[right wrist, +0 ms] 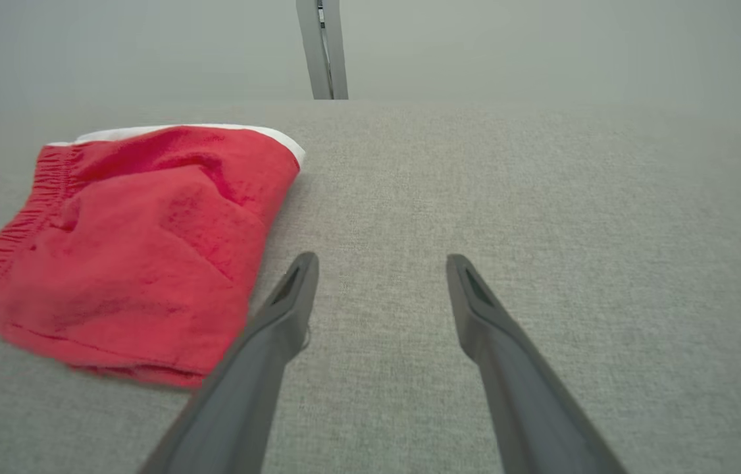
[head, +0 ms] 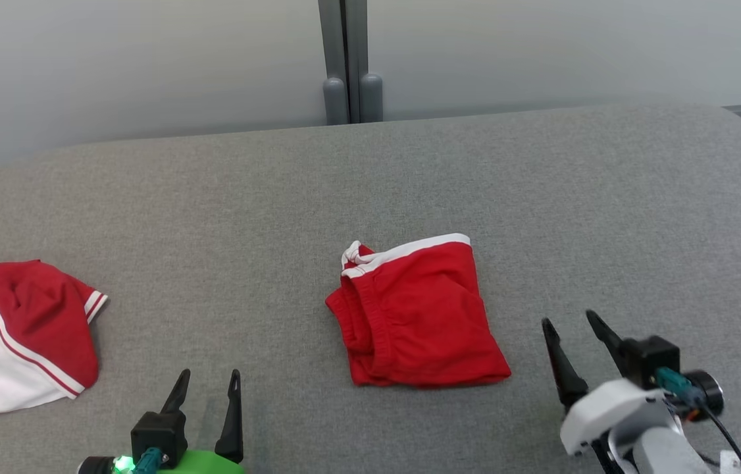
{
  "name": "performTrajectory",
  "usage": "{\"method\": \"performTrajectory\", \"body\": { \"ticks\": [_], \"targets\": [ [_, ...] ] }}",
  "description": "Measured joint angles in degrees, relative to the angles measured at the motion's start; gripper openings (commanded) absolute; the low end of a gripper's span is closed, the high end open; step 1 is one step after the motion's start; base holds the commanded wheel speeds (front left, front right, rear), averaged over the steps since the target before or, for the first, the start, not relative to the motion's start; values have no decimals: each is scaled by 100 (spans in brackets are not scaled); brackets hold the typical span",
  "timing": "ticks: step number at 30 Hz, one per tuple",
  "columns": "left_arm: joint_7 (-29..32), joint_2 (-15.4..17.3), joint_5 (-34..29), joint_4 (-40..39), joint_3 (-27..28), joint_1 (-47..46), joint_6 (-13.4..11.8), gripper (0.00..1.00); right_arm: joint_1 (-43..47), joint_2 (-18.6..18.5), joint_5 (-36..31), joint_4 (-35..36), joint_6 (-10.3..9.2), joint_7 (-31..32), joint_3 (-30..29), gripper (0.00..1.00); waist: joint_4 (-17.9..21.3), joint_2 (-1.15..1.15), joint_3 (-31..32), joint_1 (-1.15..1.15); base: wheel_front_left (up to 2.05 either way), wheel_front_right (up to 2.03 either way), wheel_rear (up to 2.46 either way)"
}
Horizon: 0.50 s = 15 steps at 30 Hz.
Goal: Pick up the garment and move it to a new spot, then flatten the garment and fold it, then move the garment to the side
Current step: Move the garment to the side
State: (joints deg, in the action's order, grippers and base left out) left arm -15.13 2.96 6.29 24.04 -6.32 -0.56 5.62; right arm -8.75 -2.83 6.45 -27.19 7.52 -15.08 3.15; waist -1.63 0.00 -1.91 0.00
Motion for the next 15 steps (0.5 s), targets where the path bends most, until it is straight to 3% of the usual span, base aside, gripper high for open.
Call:
{"method": "performTrajectory", "body": {
  "ticks": [7,15],
  "targets": [
    [0,-8,261,169,-160,-265,93,100,-1103,5,188,-476,0,-2,661,100,-168,0,-265,0,0,0,0],
    [0,-7,343,259,-427,-565,151,100,-1902,13,115,-2091,0,-1,653,100,-662,0,-557,0,0,0,0]
  ]
}}
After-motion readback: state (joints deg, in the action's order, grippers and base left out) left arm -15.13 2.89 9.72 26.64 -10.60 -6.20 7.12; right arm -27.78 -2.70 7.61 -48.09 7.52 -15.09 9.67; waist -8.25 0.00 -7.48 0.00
